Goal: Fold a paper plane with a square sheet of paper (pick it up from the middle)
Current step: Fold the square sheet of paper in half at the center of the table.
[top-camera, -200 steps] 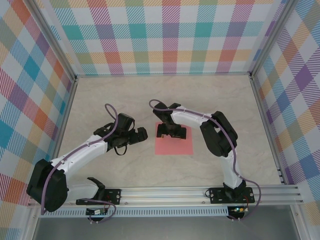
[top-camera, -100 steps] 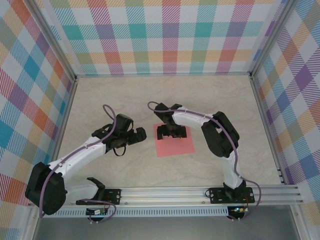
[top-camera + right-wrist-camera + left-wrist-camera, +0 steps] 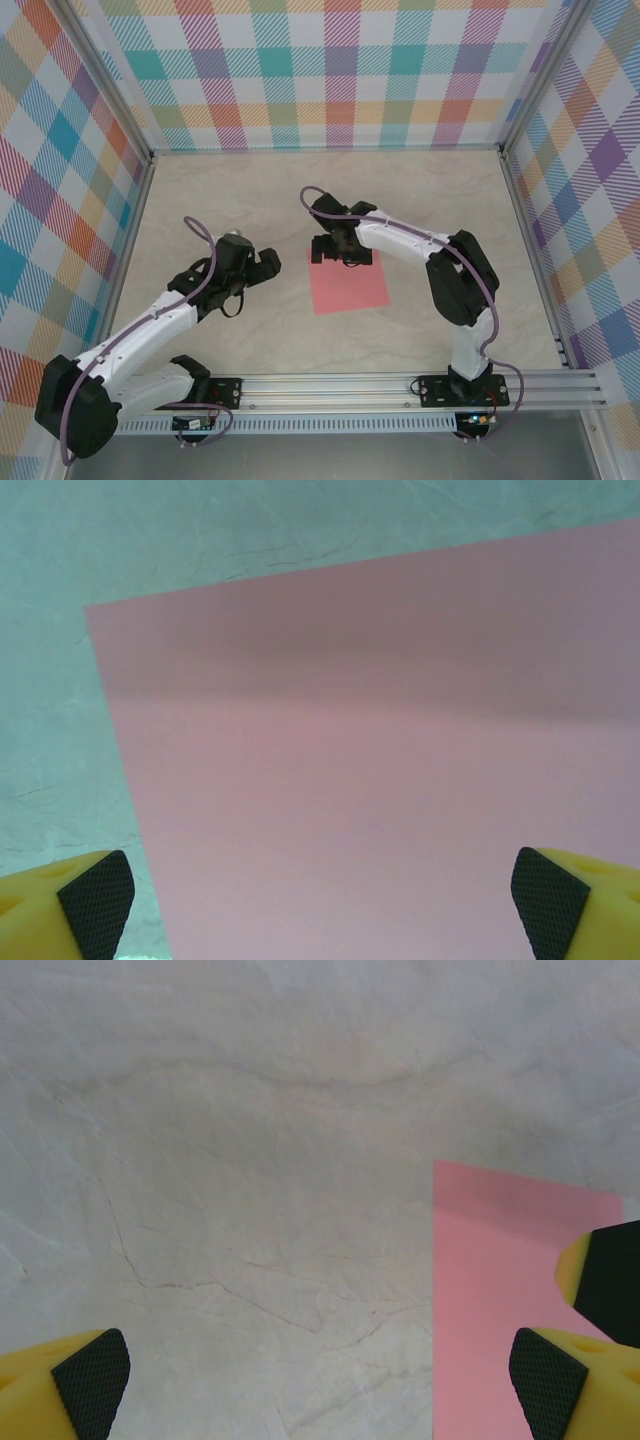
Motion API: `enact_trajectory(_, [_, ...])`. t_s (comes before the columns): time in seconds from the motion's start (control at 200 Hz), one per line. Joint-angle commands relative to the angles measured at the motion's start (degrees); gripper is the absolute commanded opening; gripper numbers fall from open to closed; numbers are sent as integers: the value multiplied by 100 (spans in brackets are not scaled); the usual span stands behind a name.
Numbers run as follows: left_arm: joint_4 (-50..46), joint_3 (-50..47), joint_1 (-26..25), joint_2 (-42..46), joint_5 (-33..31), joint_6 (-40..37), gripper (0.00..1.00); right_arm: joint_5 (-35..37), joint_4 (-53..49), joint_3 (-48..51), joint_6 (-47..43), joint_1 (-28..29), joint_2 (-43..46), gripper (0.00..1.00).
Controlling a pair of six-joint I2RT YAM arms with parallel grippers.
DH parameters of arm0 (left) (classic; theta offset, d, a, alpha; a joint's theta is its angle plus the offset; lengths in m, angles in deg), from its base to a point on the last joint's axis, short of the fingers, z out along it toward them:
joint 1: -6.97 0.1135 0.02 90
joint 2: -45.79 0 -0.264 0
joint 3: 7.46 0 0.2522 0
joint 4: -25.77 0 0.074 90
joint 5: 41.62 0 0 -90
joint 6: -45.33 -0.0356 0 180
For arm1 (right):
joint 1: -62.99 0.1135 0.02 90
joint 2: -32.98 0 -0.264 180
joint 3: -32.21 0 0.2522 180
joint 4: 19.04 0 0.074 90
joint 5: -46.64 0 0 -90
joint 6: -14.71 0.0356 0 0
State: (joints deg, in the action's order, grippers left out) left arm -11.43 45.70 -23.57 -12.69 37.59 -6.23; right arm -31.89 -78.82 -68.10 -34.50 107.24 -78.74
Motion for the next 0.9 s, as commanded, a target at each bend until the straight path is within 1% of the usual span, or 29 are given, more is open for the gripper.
enact_trajectory(0.0, [-119, 28, 84, 72, -374, -190, 100, -142, -460, -282, 363, -13, -322, 100])
enact_trajectory(0.08, [-428, 222, 84, -21, -158, -285, 100, -327, -349, -255, 409, -12, -411, 100])
enact_trajectory(0.135, [-575, 280, 84, -41, -120, -143, 100, -343, -338, -248, 494, -13, -444, 100])
enact_trajectory(0.255, [-425, 124, 113, -97, 180, -69, 100, -357, -379, -314, 501, -13, -532, 100])
enact_trajectory(0.43, [-480, 236, 189, -653, 705, -139, 100, -356, -621, -464, 515, -11, -726, 100])
enact_trajectory(0.75, [-389, 406, 321, -1149, 969, -150, 100, -460, -532, -378, 569, -11, -811, 100])
enact_trajectory(0.895, [-379, 386, 356, -1192, 989, -140, 100, -511, -521, -269, 530, -13, -884, 100])
